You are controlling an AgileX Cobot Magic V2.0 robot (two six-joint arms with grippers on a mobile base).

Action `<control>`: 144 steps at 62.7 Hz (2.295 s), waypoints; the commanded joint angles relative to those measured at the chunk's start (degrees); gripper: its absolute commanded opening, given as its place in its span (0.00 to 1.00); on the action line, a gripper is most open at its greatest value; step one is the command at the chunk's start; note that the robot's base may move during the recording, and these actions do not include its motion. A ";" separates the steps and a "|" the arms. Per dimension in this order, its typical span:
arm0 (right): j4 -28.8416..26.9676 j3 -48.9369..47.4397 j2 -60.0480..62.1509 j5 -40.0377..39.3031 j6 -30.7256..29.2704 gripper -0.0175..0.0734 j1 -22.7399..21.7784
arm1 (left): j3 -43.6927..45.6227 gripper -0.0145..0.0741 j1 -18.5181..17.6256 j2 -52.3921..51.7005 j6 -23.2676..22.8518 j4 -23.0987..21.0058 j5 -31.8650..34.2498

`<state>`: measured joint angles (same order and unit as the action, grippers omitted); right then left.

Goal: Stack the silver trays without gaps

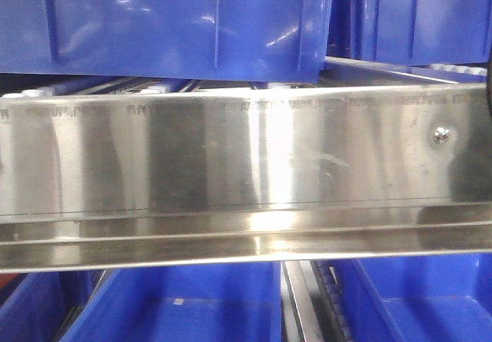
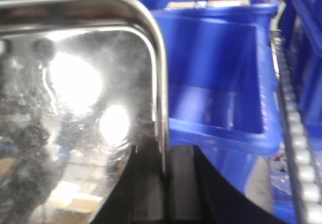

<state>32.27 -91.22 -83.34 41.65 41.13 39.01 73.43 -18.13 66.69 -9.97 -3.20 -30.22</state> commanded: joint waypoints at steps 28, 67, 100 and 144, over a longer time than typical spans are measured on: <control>2.09 -0.61 0.67 -1.97 0.84 0.11 -0.30 | 0.54 0.14 -2.41 0.55 -3.99 5.51 5.71; 2.09 -0.61 0.67 -3.47 0.84 0.11 -0.30 | 0.54 0.14 -2.41 0.55 -3.99 5.51 5.71; 2.09 -0.61 0.67 -3.58 0.84 0.11 -0.30 | 0.54 0.14 -2.41 0.55 -3.99 5.51 5.71; 2.09 -0.61 0.67 -3.58 0.84 0.11 -0.30 | 0.54 0.14 -2.41 0.55 -3.99 5.51 5.71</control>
<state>33.08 -91.22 -83.34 41.25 41.59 38.90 73.45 -19.90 67.53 -13.91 2.82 -26.69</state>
